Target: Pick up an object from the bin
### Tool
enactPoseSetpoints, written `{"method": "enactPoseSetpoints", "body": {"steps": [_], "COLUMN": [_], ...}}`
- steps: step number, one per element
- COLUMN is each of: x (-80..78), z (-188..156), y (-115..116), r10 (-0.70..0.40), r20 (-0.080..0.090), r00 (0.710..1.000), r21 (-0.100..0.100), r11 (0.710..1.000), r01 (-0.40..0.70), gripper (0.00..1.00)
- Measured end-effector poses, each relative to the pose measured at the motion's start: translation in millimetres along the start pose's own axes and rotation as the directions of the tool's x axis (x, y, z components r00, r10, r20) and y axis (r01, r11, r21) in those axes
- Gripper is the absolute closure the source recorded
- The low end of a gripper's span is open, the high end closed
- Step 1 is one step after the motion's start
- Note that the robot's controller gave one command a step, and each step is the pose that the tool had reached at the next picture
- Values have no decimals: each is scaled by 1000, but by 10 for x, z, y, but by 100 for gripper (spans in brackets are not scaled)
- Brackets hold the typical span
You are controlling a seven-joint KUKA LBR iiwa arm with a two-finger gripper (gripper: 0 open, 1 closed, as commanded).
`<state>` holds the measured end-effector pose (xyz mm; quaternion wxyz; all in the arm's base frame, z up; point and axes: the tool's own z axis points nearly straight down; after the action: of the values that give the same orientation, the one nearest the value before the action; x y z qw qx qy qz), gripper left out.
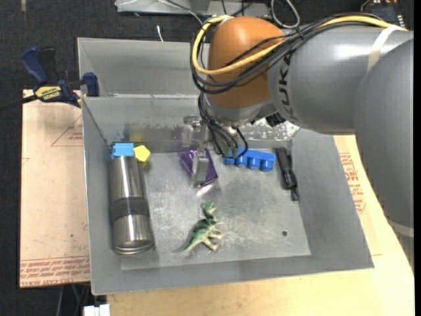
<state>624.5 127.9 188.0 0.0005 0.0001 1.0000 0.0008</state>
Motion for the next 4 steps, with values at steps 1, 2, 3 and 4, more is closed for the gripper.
{"method": "enactPoseSetpoints", "body": {"steps": [1, 2, 3, 4], "x": [45, 99, 102, 26], "z": [897, 863, 881, 1183], "y": [-659, -746, -557, 238], "r10": [318, 331, 500, 399], "r20": [12, 4, 11, 7], "r00": [948, 944, 866, 917], "r21": [-7, -2, -6, -6], "r11": [948, 944, 866, 917], "r01": [-318, -331, -500, -399], "gripper": [0, 0, 0, 0]}}
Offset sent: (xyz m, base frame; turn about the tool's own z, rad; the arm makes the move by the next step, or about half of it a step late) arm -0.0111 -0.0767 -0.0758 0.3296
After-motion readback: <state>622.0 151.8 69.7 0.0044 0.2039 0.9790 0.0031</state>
